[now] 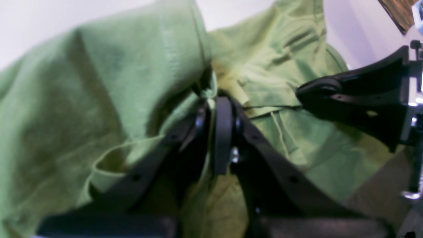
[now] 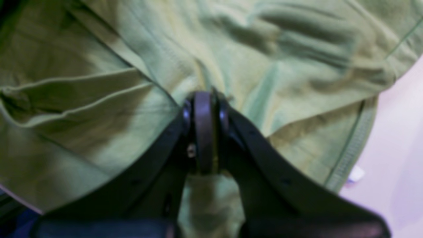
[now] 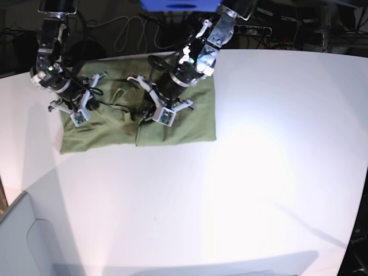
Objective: Fold the T-shirt properly
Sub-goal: 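Carry the strip end with the left gripper toward the right gripper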
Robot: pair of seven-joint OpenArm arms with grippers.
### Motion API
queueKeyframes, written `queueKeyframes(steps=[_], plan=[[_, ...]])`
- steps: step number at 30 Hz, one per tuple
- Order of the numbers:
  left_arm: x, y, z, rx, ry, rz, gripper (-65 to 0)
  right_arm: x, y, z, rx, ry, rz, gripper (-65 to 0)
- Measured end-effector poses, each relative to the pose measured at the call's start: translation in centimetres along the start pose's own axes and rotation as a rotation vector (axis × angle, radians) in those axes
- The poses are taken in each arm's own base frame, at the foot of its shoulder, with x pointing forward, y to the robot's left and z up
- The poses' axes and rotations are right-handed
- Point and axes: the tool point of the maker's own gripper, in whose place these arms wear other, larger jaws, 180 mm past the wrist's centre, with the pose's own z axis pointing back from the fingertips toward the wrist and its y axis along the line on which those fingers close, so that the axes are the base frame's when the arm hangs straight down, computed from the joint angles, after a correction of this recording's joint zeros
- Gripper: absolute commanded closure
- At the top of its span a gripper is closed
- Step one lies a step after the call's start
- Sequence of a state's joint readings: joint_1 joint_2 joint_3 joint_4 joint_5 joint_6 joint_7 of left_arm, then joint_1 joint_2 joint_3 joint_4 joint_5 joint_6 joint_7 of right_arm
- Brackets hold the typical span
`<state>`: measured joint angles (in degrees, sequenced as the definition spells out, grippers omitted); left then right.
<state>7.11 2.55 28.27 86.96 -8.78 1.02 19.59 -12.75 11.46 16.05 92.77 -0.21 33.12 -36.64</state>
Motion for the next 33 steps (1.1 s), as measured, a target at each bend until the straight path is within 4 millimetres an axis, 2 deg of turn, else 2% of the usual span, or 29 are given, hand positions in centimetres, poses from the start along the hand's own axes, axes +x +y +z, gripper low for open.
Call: queueKeyframes(steps=[7, 8, 12, 14, 16, 19, 22, 23, 27, 29, 33], plan=[[0.0, -0.3, -0.2, -0.004, 0.004, 0.009, 0.0, 0.0, 0.0, 0.0, 0.000, 0.000, 0.000, -0.1], [0.0, -0.4, -0.2, -0.005, 0.004, 0.009, -2.7, 0.0, 0.0, 0.0, 0.000, 0.000, 0.000, -0.1], [0.2, -0.4, -0.1, -0.007, -0.001, 0.011, -27.2, 0.0, 0.0, 0.0, 0.001, 0.000, 0.000, -0.1], [0.3, -0.4, 0.1, -0.006, -0.004, 0.009, -34.4, 0.0, 0.0, 0.0, 0.001, 0.000, 0.000, -0.1], [1.5, -0.8, 0.8, -0.013, -0.035, 0.006, -33.7, 0.0, 0.0, 0.0, 0.001, 0.000, 0.000, -0.1], [5.1, -1.6, 2.4, -0.029, -0.146, 0.002, -27.9, 0.0, 0.1, 0.0, 0.001, 0.001, 0.001, -0.1], [7.4, -1.0, 4.4, -0.029, -0.214, -0.047, -22.4, 0.0, 0.0, 0.0, 0.001, 0.000, 0.001, -0.1], [7.2, -0.1, 4.7, -0.011, -0.210, -0.058, -21.5, 0.0, 0.0, 0.0, 0.000, 0.001, 0.002, -0.1], [4.2, 4.5, 5.5, 0.112, -0.130, -0.043, -21.0, 0.1, 0.0, 0.0, -0.001, 0.002, 0.002, -0.1], [3.1, 5.5, 5.5, 0.138, -0.100, -0.027, -20.9, 0.2, 0.0, 0.0, -0.001, 0.002, 0.003, -0.1], [2.0, 6.1, 5.5, 0.154, -0.081, -0.005, -20.8, 0.2, 0.0, 0.0, -0.001, 0.001, 0.003, -0.1]])
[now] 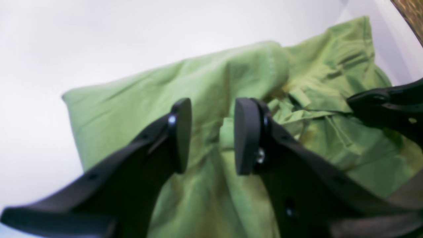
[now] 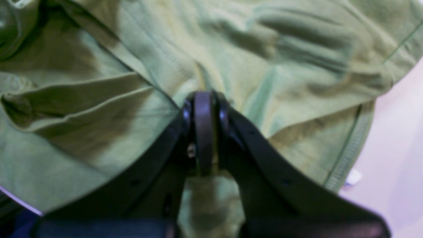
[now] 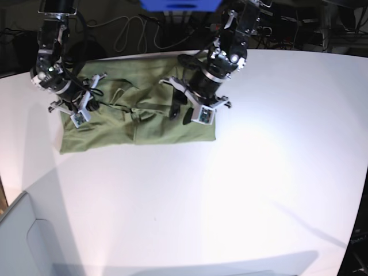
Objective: Fold the T-shirt properly
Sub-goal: 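Carry the strip end with the left gripper toward the right gripper, then release the folded end and raise the left gripper off the shirt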
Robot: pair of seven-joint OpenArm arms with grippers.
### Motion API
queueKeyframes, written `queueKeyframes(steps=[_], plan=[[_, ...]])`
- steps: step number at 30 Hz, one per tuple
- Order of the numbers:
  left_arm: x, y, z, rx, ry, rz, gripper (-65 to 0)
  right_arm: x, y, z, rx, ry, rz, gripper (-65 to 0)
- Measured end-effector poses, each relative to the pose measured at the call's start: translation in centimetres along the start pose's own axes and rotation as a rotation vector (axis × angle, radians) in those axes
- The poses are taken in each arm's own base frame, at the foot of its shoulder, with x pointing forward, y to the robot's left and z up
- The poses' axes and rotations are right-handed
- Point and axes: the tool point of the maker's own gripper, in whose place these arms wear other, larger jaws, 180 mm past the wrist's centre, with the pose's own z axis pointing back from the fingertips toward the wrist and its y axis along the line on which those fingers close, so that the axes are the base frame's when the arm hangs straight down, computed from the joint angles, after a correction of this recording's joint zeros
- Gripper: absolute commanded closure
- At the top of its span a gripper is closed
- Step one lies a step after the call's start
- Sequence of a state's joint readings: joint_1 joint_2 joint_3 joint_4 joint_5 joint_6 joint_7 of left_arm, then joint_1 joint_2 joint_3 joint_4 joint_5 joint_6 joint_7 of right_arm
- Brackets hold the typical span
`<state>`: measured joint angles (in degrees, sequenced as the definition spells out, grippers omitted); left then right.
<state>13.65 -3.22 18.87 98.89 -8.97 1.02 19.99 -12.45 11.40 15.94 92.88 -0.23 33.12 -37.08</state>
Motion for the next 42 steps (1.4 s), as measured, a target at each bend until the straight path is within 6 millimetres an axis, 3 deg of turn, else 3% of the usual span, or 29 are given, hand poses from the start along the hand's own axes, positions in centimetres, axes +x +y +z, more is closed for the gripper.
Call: queueKeyframes(steps=[3, 5, 12, 19, 22, 27, 29, 32, 36, 38, 42], plan=[[-1.3, 0.0, -0.2, -0.001, 0.035, 0.004, -20.8, 0.0, 0.0, 0.0, 0.000, -0.001, 0.000, -0.1], [-2.5, -1.0, -0.5, -0.028, 0.065, -0.002, -20.8, 0.0, 0.0, 0.0, 0.000, -0.001, 0.000, -0.1], [-5.4, -8.3, 0.0, -0.234, 0.143, -0.086, -20.8, 0.0, -0.1, 0.0, -0.002, 0.000, -0.001, -0.1], [-4.7, -14.4, 1.8, -0.446, 0.114, -0.221, -20.8, 0.0, -0.1, 0.1, -0.002, 0.000, 0.000, -0.1], [-3.2, -14.6, 2.9, -0.471, 0.070, -0.240, -20.8, 0.0, -0.1, 0.1, -0.004, -0.001, 0.001, -0.1], [-1.2, -10.4, 3.1, -0.367, 0.026, -0.241, -20.8, 1.6, -0.4, 0.9, -0.027, -0.036, 0.036, -0.1], [-1.6, -8.7, 2.4, -0.316, 0.039, -0.232, -20.8, 2.6, -0.4, 1.4, -0.035, -0.064, 0.051, -0.1], [-4.1, -7.7, 1.4, -0.295, 0.112, -0.240, -20.8, 3.6, -0.4, 2.1, -0.049, -0.091, 0.074, -0.2], [-6.0, -10.8, 0.5, -0.381, 0.161, -0.270, -20.8, 4.0, -0.1, 3.1, -0.062, -0.091, 0.100, -1.6], [-6.6, -12.3, 0.1, -0.425, 0.169, -0.290, -20.8, 3.6, -0.2, 3.5, -0.073, -0.070, 0.098, -7.5], [-8.5, -14.3, 0.4, -0.485, 0.216, -0.338, -20.8, 3.0, -2.9, 4.7, -0.156, -0.052, 0.051, -24.2]])
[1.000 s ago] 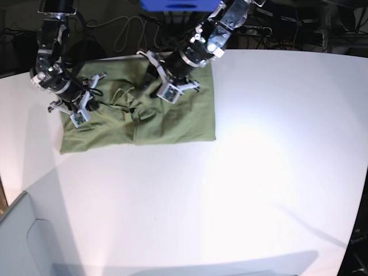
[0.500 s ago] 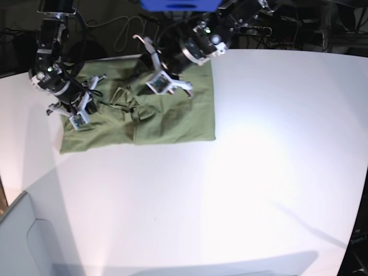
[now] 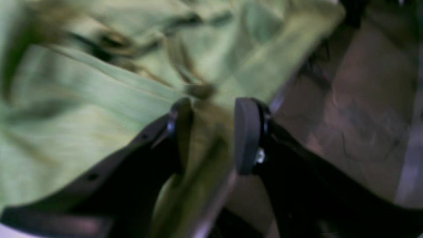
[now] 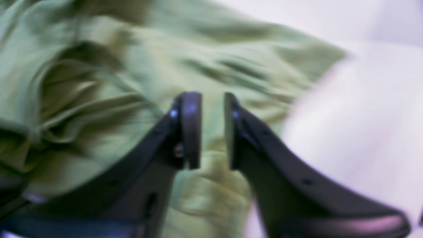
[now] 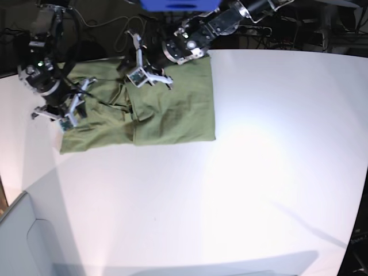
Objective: Fold the T-shirt properly
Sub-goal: 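Release the folded end and raise the left gripper off the shirt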
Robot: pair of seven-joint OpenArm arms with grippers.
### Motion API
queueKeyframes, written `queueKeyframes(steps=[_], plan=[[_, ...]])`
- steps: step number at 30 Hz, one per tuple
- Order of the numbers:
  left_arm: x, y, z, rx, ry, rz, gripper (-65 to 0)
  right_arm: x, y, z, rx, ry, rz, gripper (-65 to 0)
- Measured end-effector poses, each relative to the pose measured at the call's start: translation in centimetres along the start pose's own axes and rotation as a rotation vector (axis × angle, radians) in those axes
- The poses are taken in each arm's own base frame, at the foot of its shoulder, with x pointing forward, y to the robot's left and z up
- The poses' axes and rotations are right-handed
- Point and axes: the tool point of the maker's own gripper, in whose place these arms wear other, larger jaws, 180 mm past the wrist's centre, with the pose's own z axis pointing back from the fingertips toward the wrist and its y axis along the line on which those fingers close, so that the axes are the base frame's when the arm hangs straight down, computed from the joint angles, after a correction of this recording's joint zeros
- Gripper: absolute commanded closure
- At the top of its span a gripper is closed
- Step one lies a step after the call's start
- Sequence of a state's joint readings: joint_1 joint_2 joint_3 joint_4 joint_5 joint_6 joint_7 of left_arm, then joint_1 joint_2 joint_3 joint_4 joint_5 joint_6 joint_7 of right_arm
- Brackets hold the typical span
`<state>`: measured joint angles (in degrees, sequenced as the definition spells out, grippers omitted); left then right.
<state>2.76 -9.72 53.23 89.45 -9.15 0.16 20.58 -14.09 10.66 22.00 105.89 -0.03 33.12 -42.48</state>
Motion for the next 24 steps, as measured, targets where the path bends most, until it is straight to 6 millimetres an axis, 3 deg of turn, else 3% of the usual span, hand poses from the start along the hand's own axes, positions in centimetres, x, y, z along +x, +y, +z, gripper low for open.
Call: queueKeyframes(steps=[3, 7, 14, 20, 24], plan=[[0.2, -0.9, -0.1, -0.023, -0.006, -0.014, -20.8, -0.4, -1.2, 0.4, -0.042, -0.005, -0.053, -37.5], [0.3, -0.6, 0.2, -0.020, -0.006, -0.018, -20.8, -0.5, -2.8, 0.8, -0.092, -0.008, -0.082, -46.4], [1.4, 0.4, 3.0, 0.011, -0.061, -0.022, -20.8, -3.1, -1.8, -1.8, -0.031, 0.053, -0.186, -47.4], [1.7, 4.3, 6.2, 0.130, -0.088, 0.007, -20.8, -4.9, -2.0, -2.4, -0.034, 0.071, -0.277, -47.4], [0.1, 6.7, 8.6, 0.220, -0.068, 0.054, -20.8, -5.7, -1.7, -2.9, -0.019, 0.090, -0.294, -47.4]])
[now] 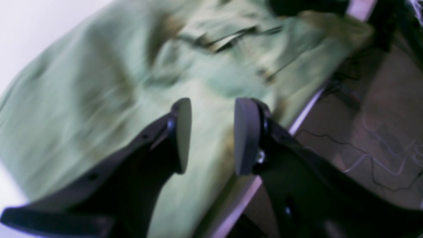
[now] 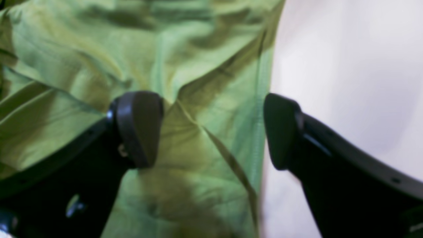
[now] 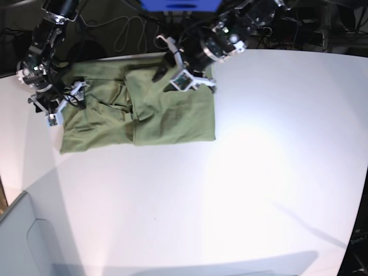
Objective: Fold the T-shirt properly
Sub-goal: 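Release the folded end and raise the left gripper off the shirt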
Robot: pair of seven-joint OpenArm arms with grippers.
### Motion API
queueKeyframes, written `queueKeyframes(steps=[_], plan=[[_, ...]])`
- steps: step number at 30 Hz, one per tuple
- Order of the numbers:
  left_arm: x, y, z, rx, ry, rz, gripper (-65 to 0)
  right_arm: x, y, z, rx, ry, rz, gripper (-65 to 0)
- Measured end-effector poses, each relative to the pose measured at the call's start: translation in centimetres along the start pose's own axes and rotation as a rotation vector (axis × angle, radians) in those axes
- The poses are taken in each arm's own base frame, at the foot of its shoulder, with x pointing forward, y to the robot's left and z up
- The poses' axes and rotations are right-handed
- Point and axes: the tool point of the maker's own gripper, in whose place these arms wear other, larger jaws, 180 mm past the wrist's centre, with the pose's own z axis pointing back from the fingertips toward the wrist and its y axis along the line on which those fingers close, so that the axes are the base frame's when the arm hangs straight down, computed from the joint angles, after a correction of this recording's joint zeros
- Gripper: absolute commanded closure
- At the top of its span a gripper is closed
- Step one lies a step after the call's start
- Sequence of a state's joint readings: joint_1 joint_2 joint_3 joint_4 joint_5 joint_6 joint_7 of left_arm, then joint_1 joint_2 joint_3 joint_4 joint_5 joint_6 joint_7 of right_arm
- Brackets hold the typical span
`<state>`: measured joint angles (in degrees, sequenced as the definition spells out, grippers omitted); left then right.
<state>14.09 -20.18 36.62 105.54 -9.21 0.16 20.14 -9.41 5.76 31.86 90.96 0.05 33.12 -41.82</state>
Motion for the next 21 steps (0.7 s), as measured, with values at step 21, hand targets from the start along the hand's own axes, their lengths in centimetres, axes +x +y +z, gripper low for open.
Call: queueKeyframes(steps=[21], plan=[[-2.9, 8.1, 3.7, 0.265, 0.044, 0.099, -20.8, -0.6, 0.0, -1.6, 0.044, -0.044, -0.075, -29.3]])
